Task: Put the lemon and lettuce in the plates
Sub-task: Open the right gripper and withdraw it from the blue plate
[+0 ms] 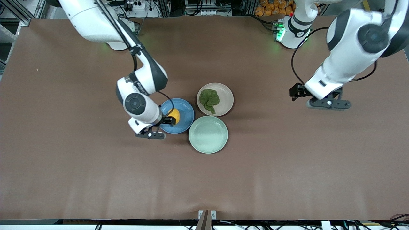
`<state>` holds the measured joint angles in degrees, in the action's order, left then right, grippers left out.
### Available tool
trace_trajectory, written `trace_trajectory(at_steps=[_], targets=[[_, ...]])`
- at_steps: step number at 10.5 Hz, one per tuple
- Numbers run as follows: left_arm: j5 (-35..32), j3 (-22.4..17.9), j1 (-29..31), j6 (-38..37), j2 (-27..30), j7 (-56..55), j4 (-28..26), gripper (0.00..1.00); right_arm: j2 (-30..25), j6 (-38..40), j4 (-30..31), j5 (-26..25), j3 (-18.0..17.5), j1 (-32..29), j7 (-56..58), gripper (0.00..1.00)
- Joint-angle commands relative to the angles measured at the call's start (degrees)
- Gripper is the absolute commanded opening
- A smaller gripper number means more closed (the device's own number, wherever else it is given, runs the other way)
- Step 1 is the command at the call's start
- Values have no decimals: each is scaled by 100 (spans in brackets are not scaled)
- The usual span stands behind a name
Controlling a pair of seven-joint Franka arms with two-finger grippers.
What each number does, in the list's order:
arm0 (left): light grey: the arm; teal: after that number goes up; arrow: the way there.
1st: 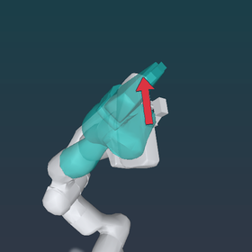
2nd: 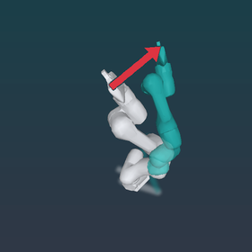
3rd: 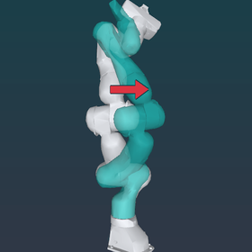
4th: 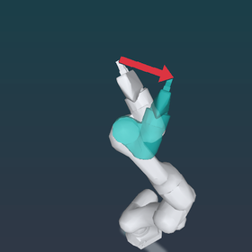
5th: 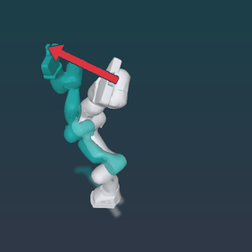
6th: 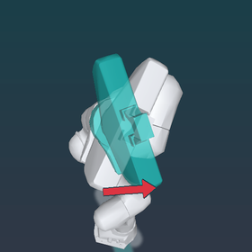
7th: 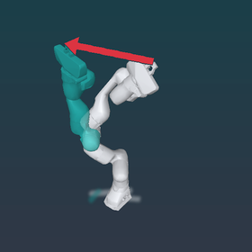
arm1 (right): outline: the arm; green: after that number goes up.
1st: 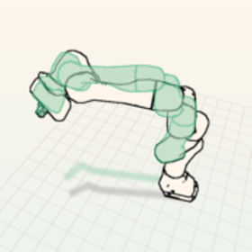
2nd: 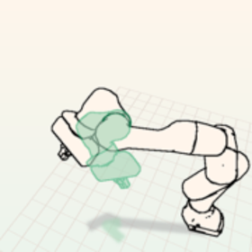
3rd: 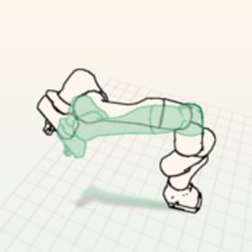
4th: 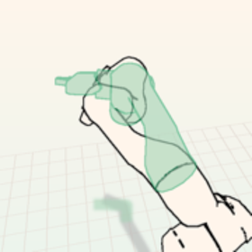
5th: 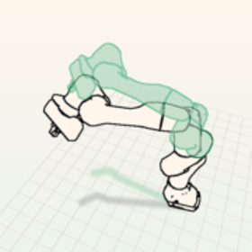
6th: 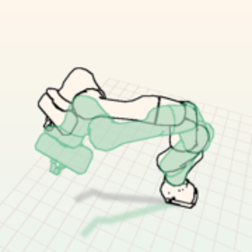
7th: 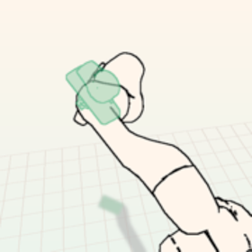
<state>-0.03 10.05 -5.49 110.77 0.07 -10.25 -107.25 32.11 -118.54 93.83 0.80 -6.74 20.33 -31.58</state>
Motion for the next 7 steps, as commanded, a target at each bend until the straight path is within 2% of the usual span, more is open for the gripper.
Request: trace_trajectory(at_steps=[1, 3, 4, 7], targets=[[179, -20, 118, -29, 63, 181, 484, 100, 15, 636, -381, -1, -56, -397, 467, 100], [161, -20, 101, -247, 221, 181, 660, 100, -2, 1260, -715, -36, -56, -757, 914, 100], [135, -20, 83, -649, 213, 181, 914, 100, -29, 1533, -812, -54, -56, -994, 1230, 100], [82, -11, 74, -1380, 212, 190, 1337, 100, -344, 1948, -849, -71, -47, -1567, 1796, 100]])
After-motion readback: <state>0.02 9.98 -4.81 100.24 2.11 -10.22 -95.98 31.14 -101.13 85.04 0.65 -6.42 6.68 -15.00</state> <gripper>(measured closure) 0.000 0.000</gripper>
